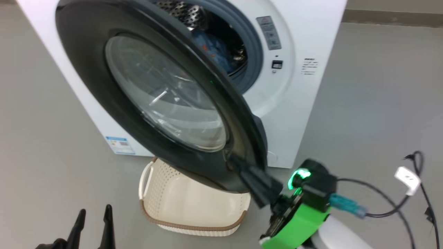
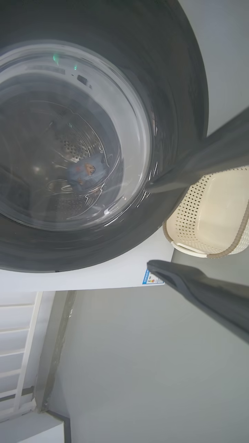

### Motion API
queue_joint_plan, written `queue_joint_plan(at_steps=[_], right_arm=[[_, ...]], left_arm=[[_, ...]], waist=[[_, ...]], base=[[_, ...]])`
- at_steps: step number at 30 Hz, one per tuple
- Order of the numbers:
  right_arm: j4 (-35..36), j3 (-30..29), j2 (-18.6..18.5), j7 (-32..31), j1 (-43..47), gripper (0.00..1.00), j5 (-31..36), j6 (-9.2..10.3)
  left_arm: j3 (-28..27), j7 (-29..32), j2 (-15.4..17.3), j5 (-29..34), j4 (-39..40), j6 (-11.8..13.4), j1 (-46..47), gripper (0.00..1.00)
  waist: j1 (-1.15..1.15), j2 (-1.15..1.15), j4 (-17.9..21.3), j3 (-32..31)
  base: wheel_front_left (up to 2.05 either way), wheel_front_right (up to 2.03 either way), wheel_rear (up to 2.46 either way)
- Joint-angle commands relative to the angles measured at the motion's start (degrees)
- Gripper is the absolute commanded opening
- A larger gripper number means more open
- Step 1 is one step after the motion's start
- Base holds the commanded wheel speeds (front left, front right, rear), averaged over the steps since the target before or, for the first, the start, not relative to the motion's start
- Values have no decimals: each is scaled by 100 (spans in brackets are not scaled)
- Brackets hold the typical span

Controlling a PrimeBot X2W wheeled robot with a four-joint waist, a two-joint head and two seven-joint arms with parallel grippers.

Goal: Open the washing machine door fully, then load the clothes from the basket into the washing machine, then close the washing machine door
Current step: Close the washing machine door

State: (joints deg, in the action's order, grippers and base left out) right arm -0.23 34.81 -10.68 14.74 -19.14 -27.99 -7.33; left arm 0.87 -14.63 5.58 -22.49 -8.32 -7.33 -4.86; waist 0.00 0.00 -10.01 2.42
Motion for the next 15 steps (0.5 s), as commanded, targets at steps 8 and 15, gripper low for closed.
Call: queue_joint_plan(at_steps=[8,15], right_arm=[[-854,447,-9,26,52,0,-205,-16],[-1348,197,13,26,-78,0,-267,-16]], left_arm=[[-113,-37,9,-62,123,-15,209,100],[-108,-37,-14,-80,113,-15,306,100]], waist=[[0,0,-284,302],[0,0,-302,460]], base=[[0,0,0],[0,0,0]])
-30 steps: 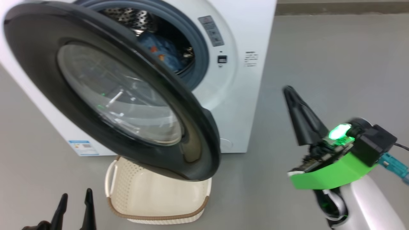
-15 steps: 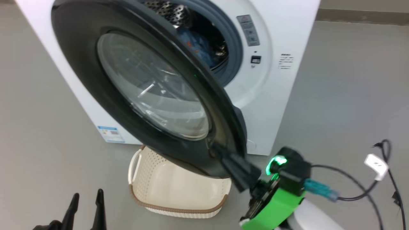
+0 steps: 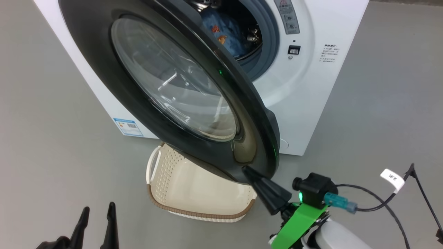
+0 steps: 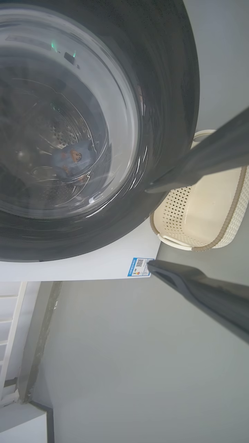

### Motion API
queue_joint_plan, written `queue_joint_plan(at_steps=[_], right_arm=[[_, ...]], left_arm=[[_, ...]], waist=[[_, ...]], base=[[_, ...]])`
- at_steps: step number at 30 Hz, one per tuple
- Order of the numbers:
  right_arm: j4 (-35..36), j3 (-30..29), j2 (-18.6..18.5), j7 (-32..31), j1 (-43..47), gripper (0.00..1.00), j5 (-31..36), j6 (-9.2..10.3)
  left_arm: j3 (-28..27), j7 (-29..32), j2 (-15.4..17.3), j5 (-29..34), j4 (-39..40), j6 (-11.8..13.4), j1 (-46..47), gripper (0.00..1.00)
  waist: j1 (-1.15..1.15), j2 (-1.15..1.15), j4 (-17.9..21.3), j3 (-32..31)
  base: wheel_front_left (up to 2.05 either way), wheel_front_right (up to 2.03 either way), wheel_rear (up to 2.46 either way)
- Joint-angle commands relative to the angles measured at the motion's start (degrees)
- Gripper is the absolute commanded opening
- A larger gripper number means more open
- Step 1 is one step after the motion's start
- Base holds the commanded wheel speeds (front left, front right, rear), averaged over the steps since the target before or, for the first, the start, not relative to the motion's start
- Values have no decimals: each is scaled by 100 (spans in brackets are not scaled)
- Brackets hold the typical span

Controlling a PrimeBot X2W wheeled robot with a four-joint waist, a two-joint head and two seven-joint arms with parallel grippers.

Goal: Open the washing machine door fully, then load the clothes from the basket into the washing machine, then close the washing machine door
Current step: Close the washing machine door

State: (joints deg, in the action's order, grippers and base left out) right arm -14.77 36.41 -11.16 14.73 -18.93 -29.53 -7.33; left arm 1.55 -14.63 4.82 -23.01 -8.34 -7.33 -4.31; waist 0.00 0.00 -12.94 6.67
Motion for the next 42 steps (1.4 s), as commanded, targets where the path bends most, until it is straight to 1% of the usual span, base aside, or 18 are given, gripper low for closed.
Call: queue_joint_plan(at_steps=[1,8,15,23,31,37,42], right_arm=[[65,-10,66,27,-121,0,-113,-16],[-67,-412,74,27,-251,0,-34,-16],[-71,-1101,17,27,-563,0,88,-16],[-264,-1716,-94,27,-1168,0,158,-16],[-555,-2110,-179,27,-1697,0,196,-16],[-791,-2562,-149,27,-2143,0,253,-16],[-924,-2822,-92,27,-2468,0,310,-16]], left_arm=[[-174,-37,60,-29,113,-15,266,100],[-138,-37,42,-23,126,-15,364,100],[-101,-37,-4,-46,195,-15,543,100],[18,-37,-60,-82,228,-15,801,100],[137,-37,-94,-118,240,-15,1002,100],[210,-37,-110,-135,283,-15,1149,100],[271,-37,-115,-140,306,-15,1234,100]], waist=[[0,0,-9,50],[0,0,1,172],[0,0,-26,456],[0,0,-144,773],[0,0,-282,1006],[0,0,-370,1183],[0,0,-421,1289]], base=[[0,0,0],[0,0,0],[0,0,0],[0,0,0],[0,0,0],[0,0,0],[0,0,0]])
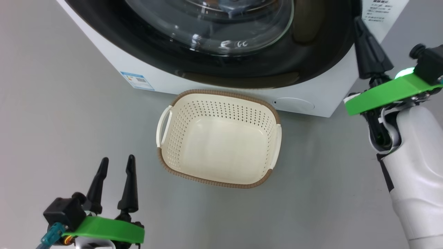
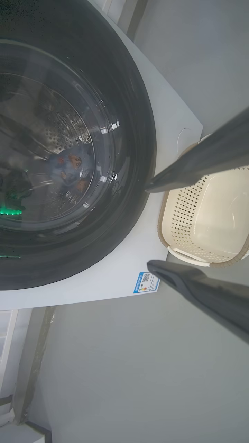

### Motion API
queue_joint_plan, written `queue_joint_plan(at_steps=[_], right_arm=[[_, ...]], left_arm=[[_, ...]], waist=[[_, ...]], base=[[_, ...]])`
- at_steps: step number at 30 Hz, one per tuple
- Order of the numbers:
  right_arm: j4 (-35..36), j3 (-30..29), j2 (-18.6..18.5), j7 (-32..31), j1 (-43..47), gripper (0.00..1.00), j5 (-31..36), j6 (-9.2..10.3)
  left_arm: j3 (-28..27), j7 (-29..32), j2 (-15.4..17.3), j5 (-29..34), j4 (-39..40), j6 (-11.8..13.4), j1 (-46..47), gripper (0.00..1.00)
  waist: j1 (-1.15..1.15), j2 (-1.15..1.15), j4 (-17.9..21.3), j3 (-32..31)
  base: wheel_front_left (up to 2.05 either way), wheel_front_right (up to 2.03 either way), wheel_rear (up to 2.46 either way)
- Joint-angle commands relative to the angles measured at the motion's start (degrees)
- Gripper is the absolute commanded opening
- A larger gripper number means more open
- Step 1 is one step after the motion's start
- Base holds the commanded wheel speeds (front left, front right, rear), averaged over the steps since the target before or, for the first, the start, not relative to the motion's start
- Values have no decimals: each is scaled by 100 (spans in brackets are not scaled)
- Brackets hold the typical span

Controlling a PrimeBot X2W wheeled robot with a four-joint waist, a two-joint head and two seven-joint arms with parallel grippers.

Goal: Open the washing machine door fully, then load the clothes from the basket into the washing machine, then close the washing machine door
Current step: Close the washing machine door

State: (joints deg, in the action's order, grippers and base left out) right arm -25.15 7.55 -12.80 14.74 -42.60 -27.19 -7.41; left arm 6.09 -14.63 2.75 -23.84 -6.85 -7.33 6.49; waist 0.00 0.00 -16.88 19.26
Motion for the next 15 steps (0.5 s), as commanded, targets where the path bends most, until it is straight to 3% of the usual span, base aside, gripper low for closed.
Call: queue_joint_plan(at_steps=[1,8,15], right_arm=[[93,-1,89,26,-146,0,94,-8],[8,-238,231,26,-379,0,181,-8],[112,44,284,26,-140,0,212,-8]], left_arm=[[-172,-37,92,-58,157,-15,169,100],[-122,-37,95,-70,164,-15,251,100],[-162,-37,126,-64,60,-15,225,100]], waist=[[0,0,-39,48],[0,0,-76,129],[0,0,-24,-2]], base=[[0,0,0],[0,0,0],[0,0,0]])
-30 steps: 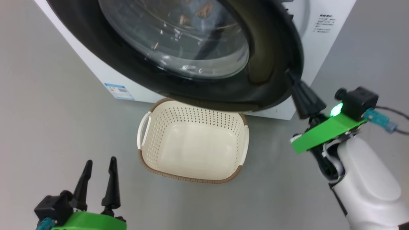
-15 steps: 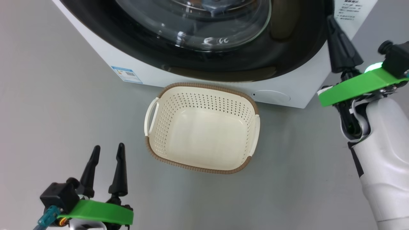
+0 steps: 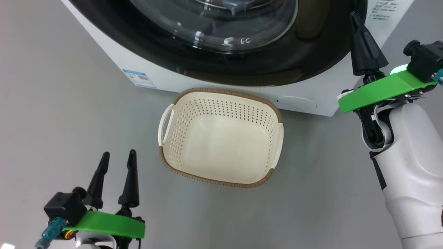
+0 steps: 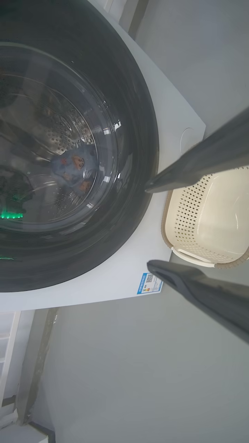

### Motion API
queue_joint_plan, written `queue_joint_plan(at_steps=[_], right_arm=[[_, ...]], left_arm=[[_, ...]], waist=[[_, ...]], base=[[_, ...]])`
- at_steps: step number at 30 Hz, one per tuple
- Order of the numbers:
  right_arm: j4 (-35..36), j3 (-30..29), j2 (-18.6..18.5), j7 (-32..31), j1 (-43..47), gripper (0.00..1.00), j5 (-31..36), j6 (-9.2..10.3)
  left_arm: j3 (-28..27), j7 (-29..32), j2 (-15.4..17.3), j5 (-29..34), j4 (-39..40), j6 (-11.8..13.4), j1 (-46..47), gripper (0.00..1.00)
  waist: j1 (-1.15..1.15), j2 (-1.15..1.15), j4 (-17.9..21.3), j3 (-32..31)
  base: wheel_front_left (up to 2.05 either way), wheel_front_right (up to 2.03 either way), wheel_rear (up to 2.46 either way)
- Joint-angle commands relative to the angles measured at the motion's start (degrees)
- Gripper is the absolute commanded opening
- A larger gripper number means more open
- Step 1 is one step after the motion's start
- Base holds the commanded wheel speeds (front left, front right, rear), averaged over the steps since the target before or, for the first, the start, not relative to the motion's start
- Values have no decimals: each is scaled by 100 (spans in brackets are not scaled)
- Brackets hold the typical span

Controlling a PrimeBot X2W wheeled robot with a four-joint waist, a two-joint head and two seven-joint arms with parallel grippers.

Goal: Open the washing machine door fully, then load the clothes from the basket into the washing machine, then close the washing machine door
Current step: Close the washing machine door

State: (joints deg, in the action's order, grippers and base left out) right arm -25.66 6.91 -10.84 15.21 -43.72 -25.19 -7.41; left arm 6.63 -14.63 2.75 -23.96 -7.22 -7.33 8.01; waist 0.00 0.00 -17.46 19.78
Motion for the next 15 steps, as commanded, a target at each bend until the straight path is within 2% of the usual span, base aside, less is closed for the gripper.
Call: queue_joint_plan(at_steps=[1,3,4,5,7,8,15], right_arm=[[182,143,85,-21,53,0,2,-8],[204,226,83,-21,233,0,-7,-8],[210,261,84,-21,328,36,-8,-8],[210,312,84,-21,428,46,-9,-8],[205,401,81,-21,634,85,-10,-8],[196,451,73,-21,742,100,-3,-8],[141,518,64,-21,1378,100,-9,-8]], left_arm=[[-232,-37,137,-50,72,-15,47,100],[-279,-37,160,-49,25,-15,0,100],[-303,-37,170,-51,-2,-15,-19,100],[-328,-37,184,-51,-27,-15,-41,100],[-375,-37,217,-34,-85,-15,-70,100],[-393,-37,234,-22,-117,-15,-77,100],[-462,-37,363,-2,-272,-15,-127,100]], waist=[[0,0,56,-92],[0,0,115,-168],[0,0,147,-208],[0,0,185,-249],[0,0,261,-330],[0,0,300,-377],[0,0,574,-626]], base=[[0,0,0],[0,0,0],[0,0,0],[0,0,0],[0,0,0],[0,0,0],[0,0,0]])
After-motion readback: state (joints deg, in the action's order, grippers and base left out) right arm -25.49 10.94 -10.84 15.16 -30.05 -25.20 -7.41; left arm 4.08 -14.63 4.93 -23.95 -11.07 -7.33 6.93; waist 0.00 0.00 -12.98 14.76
